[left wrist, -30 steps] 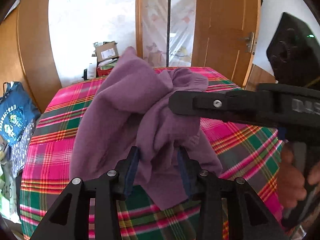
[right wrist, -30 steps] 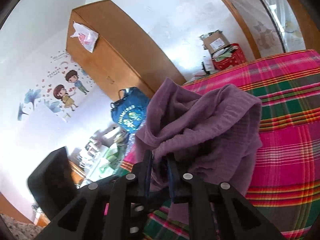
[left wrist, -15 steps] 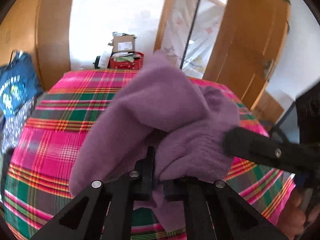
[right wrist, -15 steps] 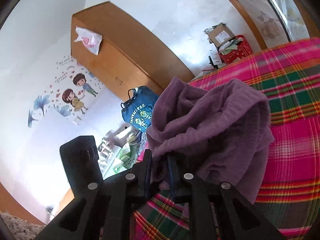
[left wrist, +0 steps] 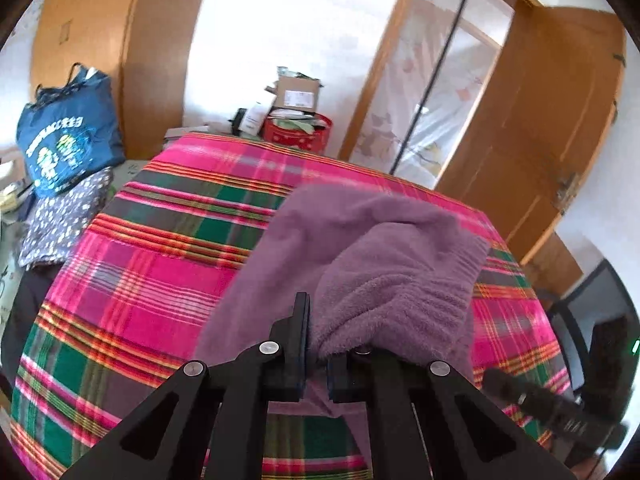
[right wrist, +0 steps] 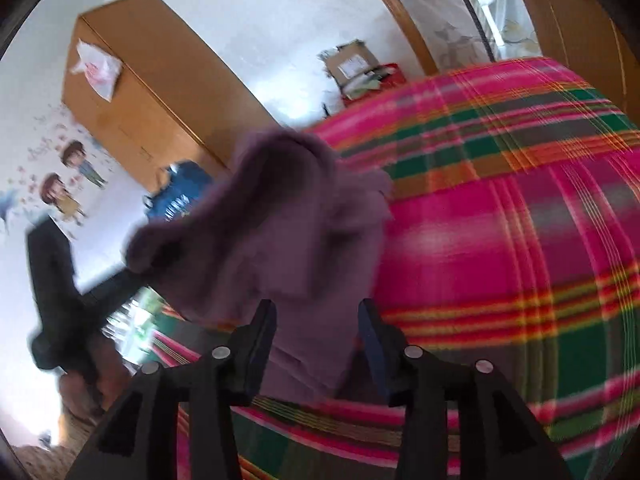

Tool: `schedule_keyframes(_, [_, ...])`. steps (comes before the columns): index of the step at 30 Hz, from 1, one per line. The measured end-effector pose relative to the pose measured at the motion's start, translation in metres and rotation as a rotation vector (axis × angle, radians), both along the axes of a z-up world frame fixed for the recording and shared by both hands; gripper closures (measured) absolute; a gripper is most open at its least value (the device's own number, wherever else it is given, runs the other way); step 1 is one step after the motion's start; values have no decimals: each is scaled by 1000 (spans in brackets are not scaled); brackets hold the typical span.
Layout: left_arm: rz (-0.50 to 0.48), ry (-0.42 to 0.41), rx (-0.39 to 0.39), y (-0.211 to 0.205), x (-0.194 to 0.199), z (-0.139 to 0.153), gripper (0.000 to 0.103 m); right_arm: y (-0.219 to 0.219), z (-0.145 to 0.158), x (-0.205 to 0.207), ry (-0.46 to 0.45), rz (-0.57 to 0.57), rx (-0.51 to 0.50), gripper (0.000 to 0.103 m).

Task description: Fold clothes

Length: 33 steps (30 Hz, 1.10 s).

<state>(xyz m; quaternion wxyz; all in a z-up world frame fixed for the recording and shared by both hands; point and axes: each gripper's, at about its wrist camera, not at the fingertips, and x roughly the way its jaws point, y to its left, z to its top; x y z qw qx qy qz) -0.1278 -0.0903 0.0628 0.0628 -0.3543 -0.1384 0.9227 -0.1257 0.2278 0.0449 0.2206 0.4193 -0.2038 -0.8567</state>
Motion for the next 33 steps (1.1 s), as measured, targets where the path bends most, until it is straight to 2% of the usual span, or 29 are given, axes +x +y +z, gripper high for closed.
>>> schedule_keyframes(4, [33, -24, 36, -17, 5, -4, 96, 1, -11, 2, -29, 2, -5, 58])
schedule_keyframes(8, [52, -38, 38, -26, 0, -7, 96, -5, -15, 6, -39, 16, -13, 57])
schedule_keyframes(13, [21, -111, 38, -27, -10, -22, 93, -20, -17, 9, -36, 40, 24, 53])
schedule_keyframes(14, [13, -118, 32, -27, -9, -23, 91, -23, -16, 9, -33, 44, 33, 53])
schedule_keyframes(16, [5, -125, 18, -27, -6, -26, 78, -28, -16, 9, -24, 50, 59, 51])
schedule_keyframes(18, [13, -122, 5, -30, -2, -28, 69, -33, -15, 8, -14, 56, 83, 51])
schedule_keyframes(21, [17, -134, -1, -34, -1, -33, 66, -37, -15, 2, -16, 57, 82, 51])
schedule_keyframes(26, [-13, -145, -89, -21, -5, -44, 62, -44, -16, -2, -7, 45, 80, 52])
schedule_keyframes(30, [-27, -144, -129, -13, -8, -47, 61, -50, -9, -1, 48, 47, 114, 72])
schedule_keyframes(33, [-41, -143, -139, -10, -8, -48, 64, -52, 5, 1, 99, 47, 111, 80])
